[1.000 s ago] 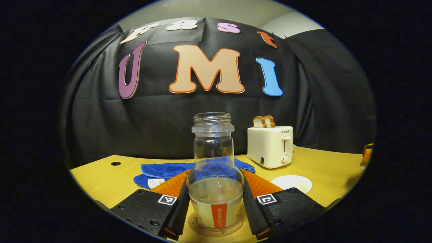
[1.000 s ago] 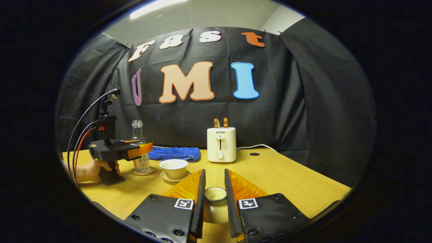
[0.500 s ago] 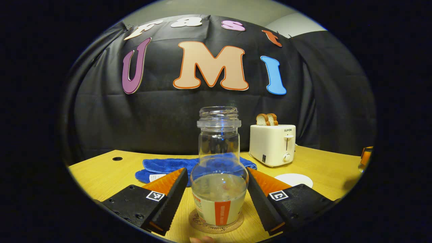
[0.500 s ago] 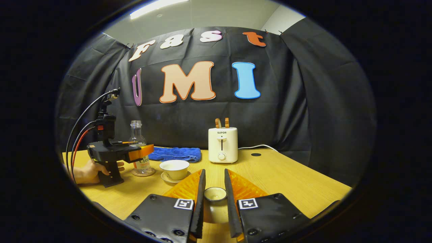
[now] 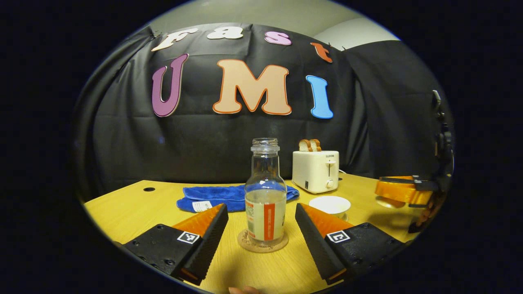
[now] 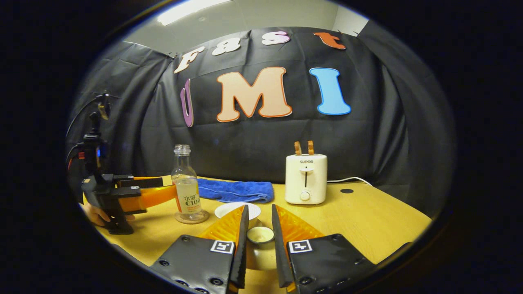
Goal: Open the teacup lid with one hand, grasp the water bottle and pour water into the teacup with the other hand; after pouring, place the water bottle on the coaster and then close the teacup lid.
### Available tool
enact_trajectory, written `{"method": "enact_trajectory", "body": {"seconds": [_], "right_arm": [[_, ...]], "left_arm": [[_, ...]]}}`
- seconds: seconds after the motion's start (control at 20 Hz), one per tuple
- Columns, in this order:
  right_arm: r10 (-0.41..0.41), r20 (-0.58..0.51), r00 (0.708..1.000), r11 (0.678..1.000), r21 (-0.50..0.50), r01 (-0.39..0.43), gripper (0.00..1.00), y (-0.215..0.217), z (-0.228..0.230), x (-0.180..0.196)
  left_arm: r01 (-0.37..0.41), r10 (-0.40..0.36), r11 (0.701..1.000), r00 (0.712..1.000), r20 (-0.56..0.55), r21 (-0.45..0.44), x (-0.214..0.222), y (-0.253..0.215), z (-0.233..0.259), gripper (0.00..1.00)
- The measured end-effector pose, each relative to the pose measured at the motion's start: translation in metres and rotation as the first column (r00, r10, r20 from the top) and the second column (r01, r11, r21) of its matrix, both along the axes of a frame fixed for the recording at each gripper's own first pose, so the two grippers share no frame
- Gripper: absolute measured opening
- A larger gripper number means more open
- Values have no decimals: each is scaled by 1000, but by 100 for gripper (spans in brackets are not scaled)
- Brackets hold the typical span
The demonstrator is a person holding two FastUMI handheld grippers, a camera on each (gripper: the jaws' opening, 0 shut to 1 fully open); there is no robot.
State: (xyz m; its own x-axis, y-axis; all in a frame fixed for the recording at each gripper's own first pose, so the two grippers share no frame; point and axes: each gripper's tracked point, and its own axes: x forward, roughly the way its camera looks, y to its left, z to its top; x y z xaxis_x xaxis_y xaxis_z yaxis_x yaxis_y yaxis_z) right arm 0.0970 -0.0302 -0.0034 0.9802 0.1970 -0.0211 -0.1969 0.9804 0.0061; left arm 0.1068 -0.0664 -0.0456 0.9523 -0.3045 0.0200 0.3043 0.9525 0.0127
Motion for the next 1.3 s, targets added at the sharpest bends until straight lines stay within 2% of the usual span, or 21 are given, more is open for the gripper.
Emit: {"method": "enact_trajectory", "body": {"seconds": [0.1, 0.35, 0.65, 1.15, 1.2, 1.3], "right_arm": [[12, -1, 1000, 1000, 1, -12, 34, 8, 0, 13], [5, -2, 1000, 1000, 2, -5, 34, 28, -2, 53], [11, -28, 1000, 1000, -17, -11, 34, 50, -10, 89], [19, -124, 992, 992, -119, -34, 34, 67, -26, 101], [16, -132, 991, 992, -125, -32, 34, 66, -28, 102], [12, -143, 990, 992, -126, -30, 34, 67, -29, 103]], "left_arm": [[31, -31, 1000, 1000, 3, 1, -19, 6, 1, 96], [-36, 36, 999, 999, 3, 1, -48, 45, 2, 96], [-46, 46, 999, 999, 0, 4, -61, 56, 2, 96], [-37, 37, 999, 999, -1, 4, -62, 54, 2, 96], [-37, 37, 999, 999, -2, 4, -63, 54, 2, 100], [-36, 36, 999, 999, -2, 4, -63, 55, 2, 96]]}}
